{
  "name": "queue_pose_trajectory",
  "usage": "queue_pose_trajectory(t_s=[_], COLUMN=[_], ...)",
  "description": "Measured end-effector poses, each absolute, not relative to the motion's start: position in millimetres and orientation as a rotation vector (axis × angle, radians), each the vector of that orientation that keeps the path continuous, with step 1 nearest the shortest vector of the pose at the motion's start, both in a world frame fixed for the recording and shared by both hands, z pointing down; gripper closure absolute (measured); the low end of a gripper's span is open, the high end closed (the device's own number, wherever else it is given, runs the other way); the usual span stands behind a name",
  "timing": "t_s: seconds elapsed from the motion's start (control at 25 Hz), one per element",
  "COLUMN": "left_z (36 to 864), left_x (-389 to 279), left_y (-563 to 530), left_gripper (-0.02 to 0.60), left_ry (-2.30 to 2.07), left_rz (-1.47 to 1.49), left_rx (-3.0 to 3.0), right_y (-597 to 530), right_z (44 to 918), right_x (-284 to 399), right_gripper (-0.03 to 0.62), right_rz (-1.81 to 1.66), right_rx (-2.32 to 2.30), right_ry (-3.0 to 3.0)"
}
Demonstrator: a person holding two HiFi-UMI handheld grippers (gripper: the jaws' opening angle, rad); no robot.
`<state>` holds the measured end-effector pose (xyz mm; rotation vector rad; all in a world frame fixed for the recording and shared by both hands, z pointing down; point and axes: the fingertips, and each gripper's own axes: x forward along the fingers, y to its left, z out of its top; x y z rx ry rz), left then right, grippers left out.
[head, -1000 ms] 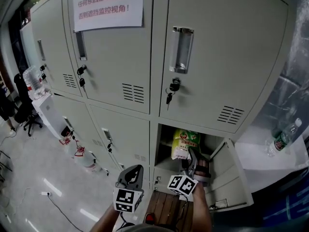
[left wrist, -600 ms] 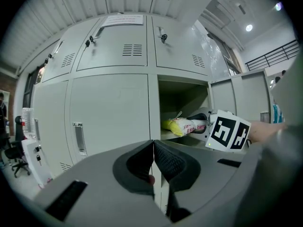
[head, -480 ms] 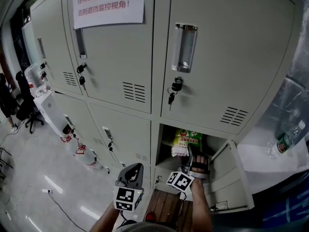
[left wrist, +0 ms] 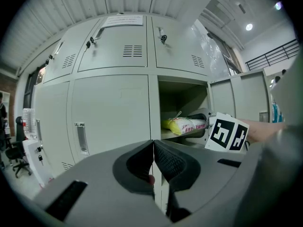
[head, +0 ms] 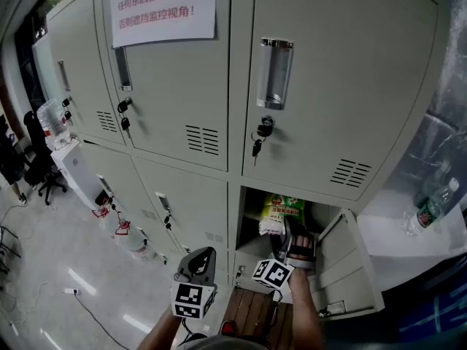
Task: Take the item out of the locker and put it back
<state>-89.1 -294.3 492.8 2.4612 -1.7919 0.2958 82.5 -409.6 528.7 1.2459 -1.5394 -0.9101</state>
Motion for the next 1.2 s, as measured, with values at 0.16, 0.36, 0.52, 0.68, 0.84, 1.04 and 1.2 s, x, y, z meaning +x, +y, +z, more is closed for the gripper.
queue_pose_trajectory(t_s=[0.16, 0.36, 0.52, 0.68, 0.84, 1.04, 1.2], left_z=[491.7, 489.8, 489.3, 483.9, 473.7, 463.9, 458.9], left_x=[-90.0, -89.8, -85.7, -83.8, -79.6, -73.1, -70.7], left_y=[-290.2, -283.0, -273.5, -265.6, -257.4, -242.3, -224.1], left_gripper=[0.557, 0.557, 0.557, 0.557, 0.557, 0.557, 0.557], left_ry=[-1.791, -1.788, -1.768, -1.764, -1.749, -1.711, -1.675], left_rz=[0.288, 0.278, 0.286, 0.272, 0.248, 0.22, 0.219], left_rx=[2.462, 2.466, 2.48, 2.504, 2.535, 2.588, 2.622], right_y=[-403.2, -387.6, -371.5, -350.5, -321.6, -283.5, -250.9], right_z=[522.9, 519.1, 507.3, 484.6, 456.3, 440.3, 448.2], right_x=[83.7, 82.8, 81.6, 79.9, 82.2, 87.4, 87.4], right_gripper=[0.253, 0.253, 0.255, 0.256, 0.302, 0.333, 0.356], right_rz=[-0.907, -0.862, -0.805, -0.703, -0.507, -0.324, -0.166], right_rx=[1.28, 1.302, 1.37, 1.481, 1.635, 1.789, 1.836], right_ry=[-1.543, -1.609, -1.703, -1.865, -2.101, -2.278, -2.344])
